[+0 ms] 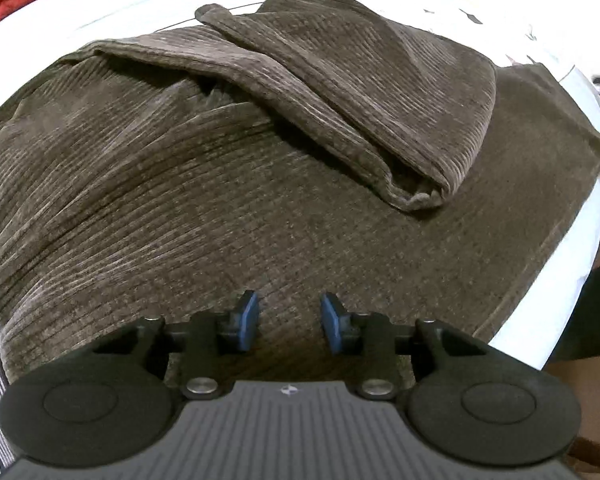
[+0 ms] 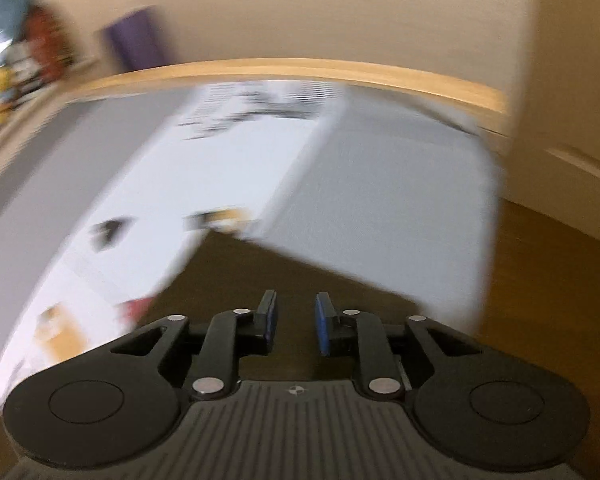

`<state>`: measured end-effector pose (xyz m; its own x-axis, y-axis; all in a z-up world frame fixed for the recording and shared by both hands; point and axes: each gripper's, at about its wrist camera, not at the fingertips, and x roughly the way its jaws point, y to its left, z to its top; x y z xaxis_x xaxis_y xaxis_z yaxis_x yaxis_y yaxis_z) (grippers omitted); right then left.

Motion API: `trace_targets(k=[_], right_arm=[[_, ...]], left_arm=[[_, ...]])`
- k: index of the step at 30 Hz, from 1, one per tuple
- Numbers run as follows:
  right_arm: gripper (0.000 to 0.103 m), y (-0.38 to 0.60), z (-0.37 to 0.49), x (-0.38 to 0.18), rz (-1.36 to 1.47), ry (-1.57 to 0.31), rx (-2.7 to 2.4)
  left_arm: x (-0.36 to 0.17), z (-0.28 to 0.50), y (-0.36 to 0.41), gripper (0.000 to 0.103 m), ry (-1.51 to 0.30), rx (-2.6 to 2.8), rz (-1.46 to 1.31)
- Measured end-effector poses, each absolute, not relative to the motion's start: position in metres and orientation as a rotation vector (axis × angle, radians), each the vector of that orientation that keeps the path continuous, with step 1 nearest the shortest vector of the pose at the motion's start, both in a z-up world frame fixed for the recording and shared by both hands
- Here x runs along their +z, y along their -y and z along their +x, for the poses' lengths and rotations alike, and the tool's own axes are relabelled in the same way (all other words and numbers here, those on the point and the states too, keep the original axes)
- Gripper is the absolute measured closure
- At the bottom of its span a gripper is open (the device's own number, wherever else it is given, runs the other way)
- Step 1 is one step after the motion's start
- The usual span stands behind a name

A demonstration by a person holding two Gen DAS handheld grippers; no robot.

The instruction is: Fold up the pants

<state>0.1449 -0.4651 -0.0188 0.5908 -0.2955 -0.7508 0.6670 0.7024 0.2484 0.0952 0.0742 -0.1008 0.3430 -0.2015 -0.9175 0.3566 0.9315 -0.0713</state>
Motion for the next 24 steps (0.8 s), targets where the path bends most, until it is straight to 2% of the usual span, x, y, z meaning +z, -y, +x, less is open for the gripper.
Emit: trace_targets(k=[9, 11, 16, 22, 24], right_arm=[[0.067, 0.320, 0.232, -0.015, 0.384, -0.827, 0.058], [0.060, 0.299, 0.249, -0.017, 0.375, -0.848, 0.115], [0.054, 0.255, 0.294, -0.031, 0.387, -0.880, 0.218], [0.054, 0.220, 0.348, -0.067, 0.373, -0.962, 0.305], [0.054, 0.214, 0.363, -0.080, 0.382, -0.991, 0.314]], left_arm=[[-0.086, 0.115, -0.091, 0.064, -1.116, -0.249, 0.118], [-0.080, 0.121, -0.098, 0.064, -1.110, -0.174, 0.108], [-0.059, 0.134, -0.116, 0.062, -1.071, -0.043, 0.001], [-0.043, 0.140, -0.117, 0.059, -1.048, -0.014, 0.002], [-0.042, 0.141, -0.116, 0.055, -1.054, -0.020, 0.019]])
